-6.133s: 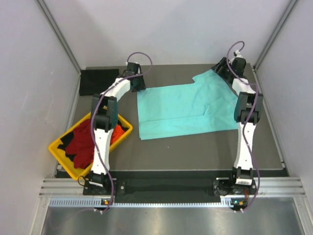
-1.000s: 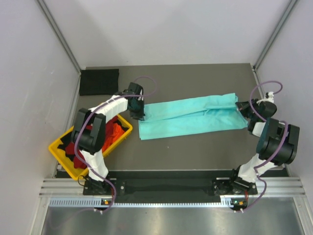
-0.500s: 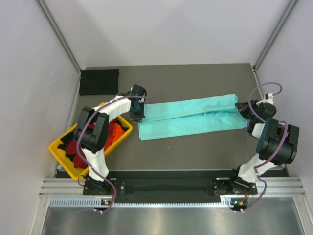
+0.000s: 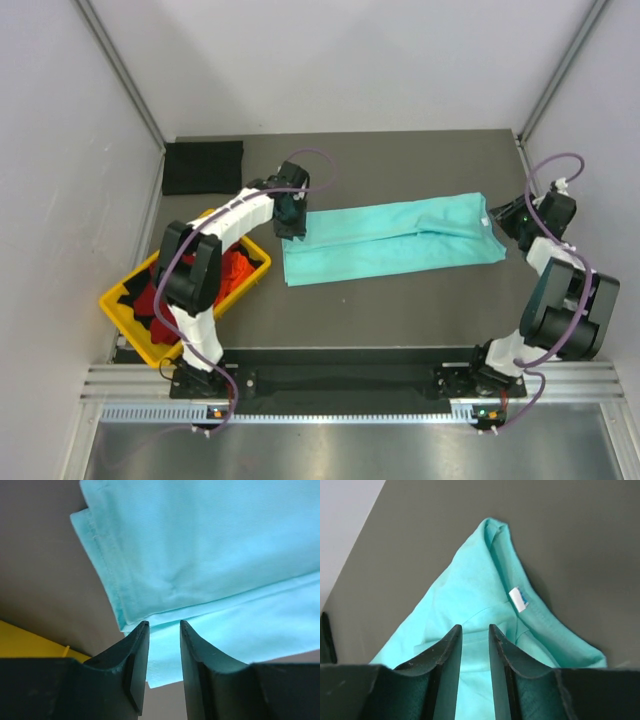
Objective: Fold and stack the t-shirts
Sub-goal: Fold the tshirt
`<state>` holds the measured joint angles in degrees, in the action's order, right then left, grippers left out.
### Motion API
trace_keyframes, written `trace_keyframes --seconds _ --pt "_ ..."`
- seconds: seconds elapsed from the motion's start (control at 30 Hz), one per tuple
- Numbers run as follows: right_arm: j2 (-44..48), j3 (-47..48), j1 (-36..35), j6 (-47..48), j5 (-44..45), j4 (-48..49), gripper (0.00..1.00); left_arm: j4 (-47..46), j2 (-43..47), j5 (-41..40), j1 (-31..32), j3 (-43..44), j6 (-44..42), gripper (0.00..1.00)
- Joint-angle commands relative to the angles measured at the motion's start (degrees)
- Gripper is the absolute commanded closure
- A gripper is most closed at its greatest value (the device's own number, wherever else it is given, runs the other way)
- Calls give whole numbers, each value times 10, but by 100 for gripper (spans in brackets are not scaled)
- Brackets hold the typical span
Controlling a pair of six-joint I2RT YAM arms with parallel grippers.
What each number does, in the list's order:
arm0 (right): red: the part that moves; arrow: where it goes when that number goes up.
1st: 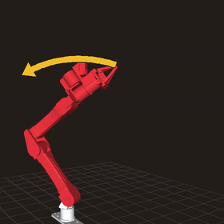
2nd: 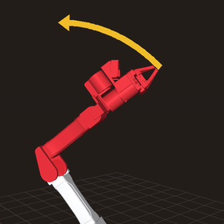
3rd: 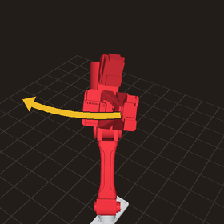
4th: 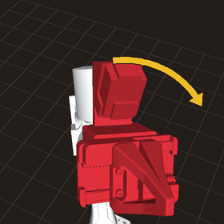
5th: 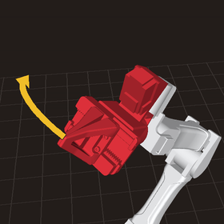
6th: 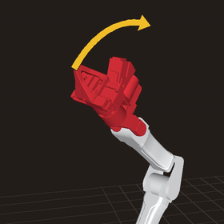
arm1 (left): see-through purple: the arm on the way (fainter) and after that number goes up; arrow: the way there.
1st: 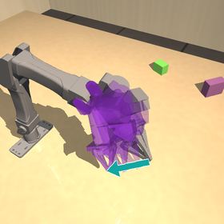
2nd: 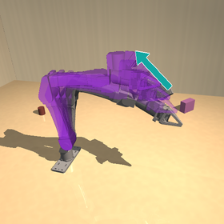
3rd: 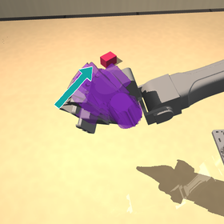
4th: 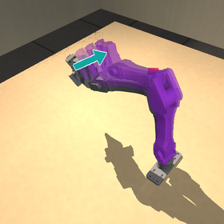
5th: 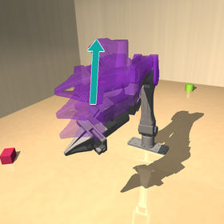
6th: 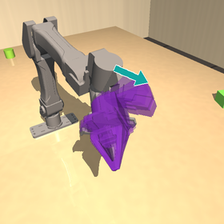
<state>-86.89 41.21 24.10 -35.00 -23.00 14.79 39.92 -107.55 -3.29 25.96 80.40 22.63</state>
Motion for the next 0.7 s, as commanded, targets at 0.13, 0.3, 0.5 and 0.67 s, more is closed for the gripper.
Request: trace_keyframes --seconds 0.13,0.3,0.5,0.67 --pt "38 75 -37 49 77 -189 71 -23 13 91 3 32 3 63" --pt "-9 94 -76 49 55 -187 74 -23 -24 64 3 30 8 63" --pt "-71 87 -86 49 107 -191 75 -21 -57 -9 2 11 19 63" --pt "-70 60 -86 63 131 -175 76 -7 -85 -45 1 0 39 63"
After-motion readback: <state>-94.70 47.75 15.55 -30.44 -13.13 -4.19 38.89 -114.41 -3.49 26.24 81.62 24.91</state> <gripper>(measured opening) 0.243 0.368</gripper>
